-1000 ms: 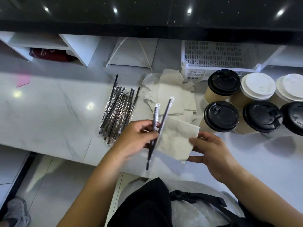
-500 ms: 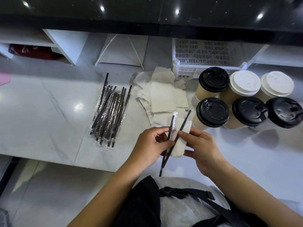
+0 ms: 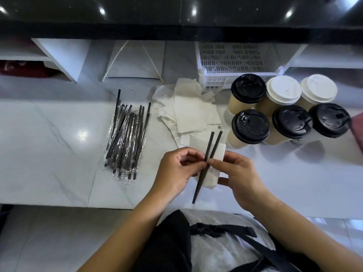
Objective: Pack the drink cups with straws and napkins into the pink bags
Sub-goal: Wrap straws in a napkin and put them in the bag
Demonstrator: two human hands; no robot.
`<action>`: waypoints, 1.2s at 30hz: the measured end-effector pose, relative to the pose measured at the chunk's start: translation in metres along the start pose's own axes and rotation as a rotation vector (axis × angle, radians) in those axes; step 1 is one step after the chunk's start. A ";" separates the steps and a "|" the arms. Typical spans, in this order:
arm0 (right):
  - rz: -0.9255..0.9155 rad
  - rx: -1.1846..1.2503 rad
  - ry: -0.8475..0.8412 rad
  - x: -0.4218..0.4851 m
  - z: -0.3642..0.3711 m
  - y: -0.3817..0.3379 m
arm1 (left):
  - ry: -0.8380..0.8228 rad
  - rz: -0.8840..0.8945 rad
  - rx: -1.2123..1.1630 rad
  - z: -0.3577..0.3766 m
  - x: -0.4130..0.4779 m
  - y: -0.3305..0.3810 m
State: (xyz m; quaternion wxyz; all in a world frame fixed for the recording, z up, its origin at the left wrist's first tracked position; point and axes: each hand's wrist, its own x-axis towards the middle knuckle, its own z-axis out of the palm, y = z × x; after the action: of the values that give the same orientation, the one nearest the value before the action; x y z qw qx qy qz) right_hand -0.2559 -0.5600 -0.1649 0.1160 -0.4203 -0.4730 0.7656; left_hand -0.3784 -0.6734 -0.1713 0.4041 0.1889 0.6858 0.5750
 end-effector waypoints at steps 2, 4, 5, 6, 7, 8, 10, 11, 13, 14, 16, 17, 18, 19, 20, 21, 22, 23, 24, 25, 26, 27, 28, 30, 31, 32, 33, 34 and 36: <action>-0.005 -0.013 0.007 -0.002 0.000 0.002 | -0.024 0.000 0.008 -0.002 0.001 0.000; -0.011 -0.015 0.021 -0.005 0.002 0.004 | -0.040 0.008 0.014 -0.003 0.001 0.001; -0.014 -0.014 0.032 -0.007 0.003 0.005 | -0.048 0.012 0.015 -0.003 0.002 0.002; -0.018 -0.012 0.043 -0.008 0.003 0.005 | -0.057 0.014 0.017 -0.002 0.002 0.003; -0.022 -0.007 0.055 -0.010 0.004 0.006 | -0.068 0.017 0.021 -0.002 0.003 0.004; -0.025 0.000 0.069 -0.012 0.005 0.006 | -0.082 0.021 0.026 -0.002 0.003 0.004; -0.035 0.013 0.099 -0.016 0.005 0.007 | -0.113 0.026 0.037 -0.003 0.004 0.005; -0.040 0.016 0.112 -0.018 0.006 0.007 | -0.130 0.029 0.044 -0.003 0.004 0.005; -0.044 0.018 0.140 -0.023 0.006 0.010 | -0.165 0.030 0.059 -0.004 0.004 0.004; -0.045 0.021 0.158 -0.025 0.007 0.011 | -0.187 0.026 0.059 -0.004 0.004 0.004; -0.050 0.026 0.203 -0.031 0.006 0.014 | -0.238 0.013 0.052 -0.004 0.003 0.002; -0.054 0.029 0.223 -0.034 0.006 0.016 | -0.267 0.007 0.055 -0.003 0.002 0.002; -0.060 0.032 0.239 -0.037 0.006 0.017 | -0.297 0.009 0.066 -0.003 0.001 0.002; -0.066 0.032 0.253 -0.040 0.006 0.018 | -0.322 0.023 0.088 -0.002 0.000 0.002; -0.071 0.028 0.267 -0.043 0.005 0.019 | -0.331 0.049 0.116 -0.002 0.000 0.003; -0.075 0.023 0.278 -0.046 0.005 0.020 | -0.320 0.073 0.136 -0.002 0.000 0.003; -0.078 0.025 0.288 -0.050 0.004 0.020 | -0.291 0.089 0.137 -0.002 0.000 0.002; -0.080 0.036 0.291 -0.054 0.001 0.020 | -0.258 0.088 0.117 -0.002 0.002 0.001; -0.080 0.057 0.278 -0.059 -0.002 0.019 | -0.237 0.064 0.090 -0.002 0.005 0.000; -0.081 0.084 0.246 -0.065 -0.006 0.018 | -0.241 0.005 0.059 -0.001 0.008 0.000; -0.083 0.112 0.195 -0.071 -0.011 0.016 | -0.282 -0.076 0.024 0.000 0.011 0.001; -0.084 0.133 0.141 -0.078 -0.017 0.013 | -0.354 -0.164 -0.030 0.000 0.014 0.001; -0.086 0.144 0.099 -0.086 -0.023 0.010 | -0.442 -0.251 -0.102 0.000 0.015 0.003; -0.110 0.138 0.091 -0.098 -0.034 0.007 | -0.620 -0.374 -0.228 0.001 0.013 0.012; -0.126 0.125 0.126 -0.103 -0.039 0.007 | -0.691 -0.391 -0.251 0.003 0.010 0.017; -0.140 0.114 0.168 -0.106 -0.044 0.006 | -0.746 -0.377 -0.245 0.006 0.005 0.021; -0.149 0.109 0.204 -0.108 -0.049 0.007 | -0.783 -0.346 -0.221 0.011 0.001 0.023; -0.155 0.112 0.226 -0.110 -0.052 0.007 | -0.800 -0.306 -0.181 0.018 -0.004 0.025; -0.169 0.137 0.255 -0.114 -0.058 0.009 | -0.796 -0.227 -0.094 0.035 -0.014 0.024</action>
State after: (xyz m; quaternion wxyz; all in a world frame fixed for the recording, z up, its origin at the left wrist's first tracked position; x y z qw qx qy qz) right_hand -0.1396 -0.5937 -0.1231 0.2673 -0.4640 -0.4347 0.7241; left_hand -0.3480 -0.6552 -0.1441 0.7068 0.3009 0.4655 0.4395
